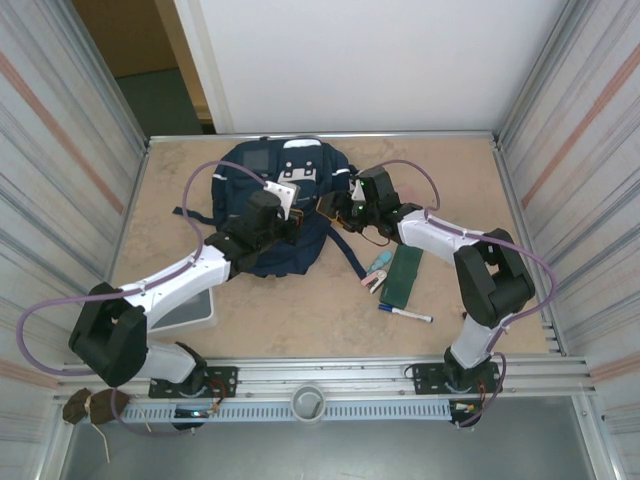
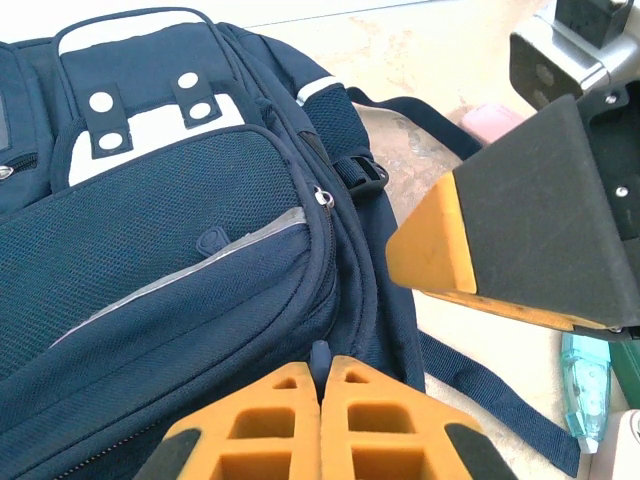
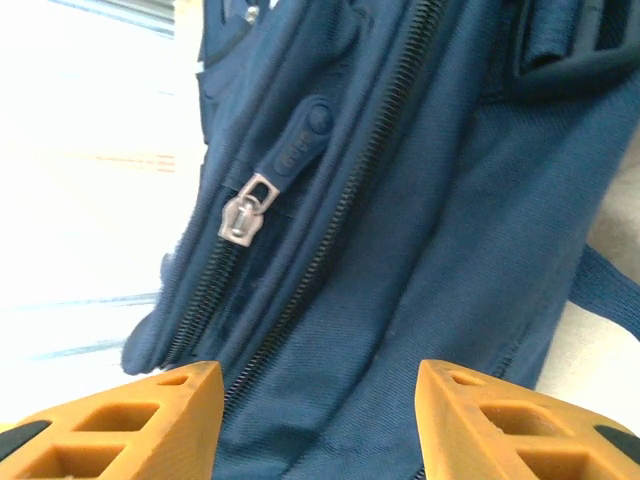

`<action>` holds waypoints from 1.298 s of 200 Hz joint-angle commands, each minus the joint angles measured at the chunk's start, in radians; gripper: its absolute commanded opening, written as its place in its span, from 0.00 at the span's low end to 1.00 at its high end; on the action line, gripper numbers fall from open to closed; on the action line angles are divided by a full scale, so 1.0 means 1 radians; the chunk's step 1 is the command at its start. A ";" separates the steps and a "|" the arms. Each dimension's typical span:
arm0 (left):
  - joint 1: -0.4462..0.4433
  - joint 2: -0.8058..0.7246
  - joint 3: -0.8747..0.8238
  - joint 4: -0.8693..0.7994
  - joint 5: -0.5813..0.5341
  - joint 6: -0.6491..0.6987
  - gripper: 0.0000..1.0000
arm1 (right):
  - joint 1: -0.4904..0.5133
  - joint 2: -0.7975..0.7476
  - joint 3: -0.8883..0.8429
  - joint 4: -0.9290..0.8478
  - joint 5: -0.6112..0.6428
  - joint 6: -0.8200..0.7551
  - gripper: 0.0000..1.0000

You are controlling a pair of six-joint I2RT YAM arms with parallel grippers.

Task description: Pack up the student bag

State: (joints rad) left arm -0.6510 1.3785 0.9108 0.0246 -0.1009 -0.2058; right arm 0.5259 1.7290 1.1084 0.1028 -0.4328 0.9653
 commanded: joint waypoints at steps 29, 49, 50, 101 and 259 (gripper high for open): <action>-0.018 -0.003 0.023 0.045 -0.005 0.016 0.00 | 0.023 0.009 0.021 0.075 0.010 0.029 0.57; -0.019 -0.004 0.024 0.044 -0.005 0.020 0.00 | 0.031 0.052 0.065 0.072 -0.001 0.024 0.57; -0.019 -0.004 0.023 0.045 -0.005 0.020 0.00 | 0.032 0.054 0.067 0.071 -0.001 0.023 0.57; -0.018 -0.015 0.011 0.048 -0.012 0.035 0.00 | 0.031 0.132 0.117 0.040 -0.004 0.012 0.23; 0.175 -0.242 -0.128 0.059 0.113 -0.045 0.00 | -0.142 0.141 0.330 -0.333 -0.112 -0.264 0.31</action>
State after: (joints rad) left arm -0.4221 1.1755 0.7273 0.0109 -0.0479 -0.2119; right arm 0.4149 1.9182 1.4239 -0.1417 -0.5743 0.7780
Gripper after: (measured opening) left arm 0.062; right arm 0.201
